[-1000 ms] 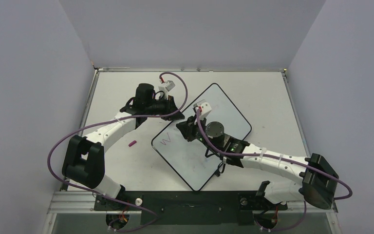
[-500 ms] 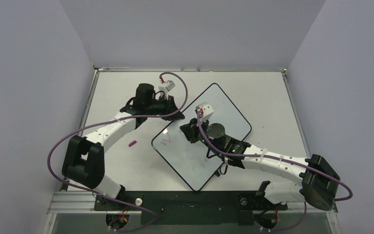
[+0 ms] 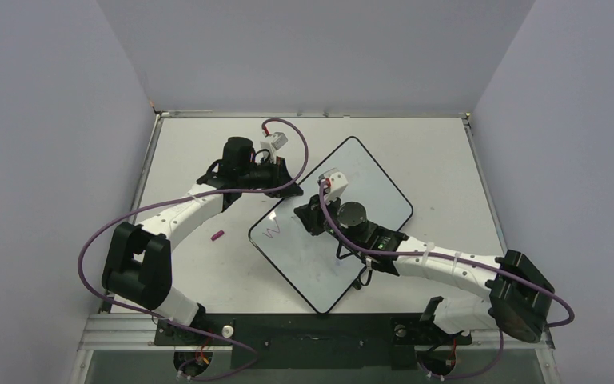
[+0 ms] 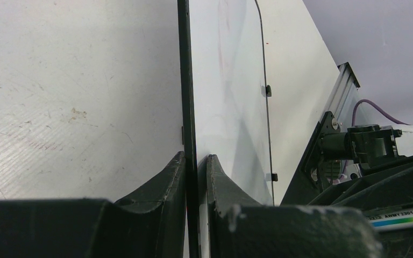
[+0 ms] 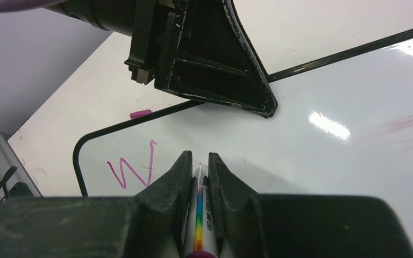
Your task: Write a sentence on the whiteboard
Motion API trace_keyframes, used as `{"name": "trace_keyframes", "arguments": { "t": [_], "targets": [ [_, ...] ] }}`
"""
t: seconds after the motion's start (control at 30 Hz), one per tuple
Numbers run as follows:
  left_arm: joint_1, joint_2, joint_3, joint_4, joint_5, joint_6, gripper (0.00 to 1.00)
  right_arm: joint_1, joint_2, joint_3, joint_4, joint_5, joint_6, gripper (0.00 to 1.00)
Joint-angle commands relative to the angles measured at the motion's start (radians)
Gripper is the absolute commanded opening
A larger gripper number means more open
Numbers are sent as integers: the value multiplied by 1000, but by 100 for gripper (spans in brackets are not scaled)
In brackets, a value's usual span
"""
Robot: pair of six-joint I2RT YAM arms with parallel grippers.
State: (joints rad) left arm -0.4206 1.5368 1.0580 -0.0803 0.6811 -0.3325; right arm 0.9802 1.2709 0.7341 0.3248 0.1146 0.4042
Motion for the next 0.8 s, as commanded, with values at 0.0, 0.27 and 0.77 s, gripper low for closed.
{"name": "trace_keyframes", "arguments": {
  "t": [0.0, 0.27, 0.77],
  "targets": [
    [0, -17, -5, -5, -94, 92, 0, -9, 23, 39, 69, -30, 9, 0],
    [-1, -16, -6, -5, -92, 91, 0, -10, 47, 59, 81, -47, 13, 0],
    [0, -18, -6, -5, -92, 90, 0, -7, 86, 58, 104, -82, 34, 0]
  ]
}}
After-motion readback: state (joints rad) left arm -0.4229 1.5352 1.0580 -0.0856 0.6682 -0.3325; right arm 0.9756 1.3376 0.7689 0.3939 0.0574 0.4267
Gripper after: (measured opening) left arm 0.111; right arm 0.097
